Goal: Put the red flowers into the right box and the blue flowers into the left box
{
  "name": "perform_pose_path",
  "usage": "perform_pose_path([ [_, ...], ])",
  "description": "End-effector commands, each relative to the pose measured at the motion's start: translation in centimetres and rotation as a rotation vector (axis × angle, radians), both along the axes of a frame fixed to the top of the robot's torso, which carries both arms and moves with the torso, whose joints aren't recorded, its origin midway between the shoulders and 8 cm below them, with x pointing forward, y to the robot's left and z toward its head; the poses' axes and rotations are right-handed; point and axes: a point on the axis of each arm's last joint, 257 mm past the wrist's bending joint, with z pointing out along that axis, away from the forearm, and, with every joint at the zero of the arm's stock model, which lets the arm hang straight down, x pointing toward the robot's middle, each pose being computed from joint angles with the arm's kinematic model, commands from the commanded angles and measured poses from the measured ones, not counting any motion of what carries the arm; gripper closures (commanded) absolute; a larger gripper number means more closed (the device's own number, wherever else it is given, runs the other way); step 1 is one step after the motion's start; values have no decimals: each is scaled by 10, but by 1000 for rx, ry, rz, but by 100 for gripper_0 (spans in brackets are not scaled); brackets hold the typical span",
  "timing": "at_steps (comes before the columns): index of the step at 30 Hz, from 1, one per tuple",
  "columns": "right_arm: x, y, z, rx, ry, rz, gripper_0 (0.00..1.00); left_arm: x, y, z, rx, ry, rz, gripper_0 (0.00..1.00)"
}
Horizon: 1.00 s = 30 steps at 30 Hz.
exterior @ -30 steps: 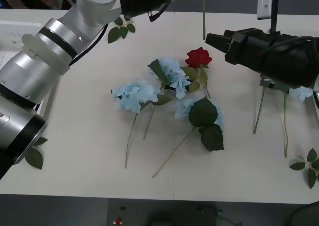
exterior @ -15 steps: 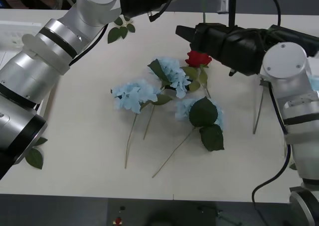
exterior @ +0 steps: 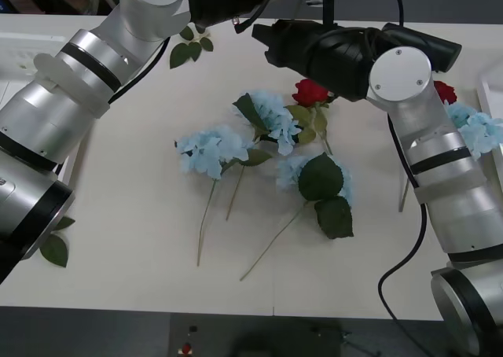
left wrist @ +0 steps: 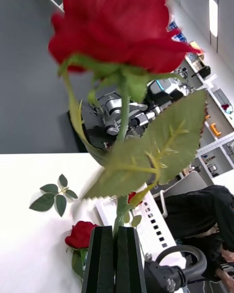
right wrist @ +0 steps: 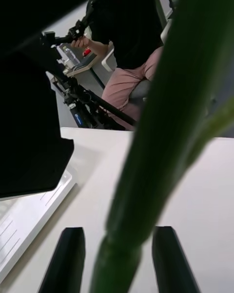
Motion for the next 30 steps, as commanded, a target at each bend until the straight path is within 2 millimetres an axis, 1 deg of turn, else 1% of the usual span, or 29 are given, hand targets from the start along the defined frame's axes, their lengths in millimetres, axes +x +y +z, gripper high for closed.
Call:
perform_pose_path([
  [1,-2,5,31,6,-69,15,100,-6,-2,29,-37,-1,-16,100],
  [12,-2,-17,27,-21,-36,29,100,-6,-2,29,-37,-1,-16,100],
  [13,-2,-18,27,-25,-37,29,100,-6,-2,29,-37,-1,-16,80],
  [14,-2,-19,27,-25,-39,27,100,-6,-2,29,-37,-1,-16,51],
  [15,-1,-20,27,-27,-39,26,100,-6,-2,29,-37,-1,-16,17],
  [16,-1,-20,27,-29,-42,25,100,-6,-2,29,-37,-1,-16,0],
  [25,-1,-23,27,-40,-45,23,100,-6,-2,29,-37,-1,-16,0],
  [30,-2,-26,23,-54,-33,29,100,-6,-2,29,-37,-1,-16,0],
])
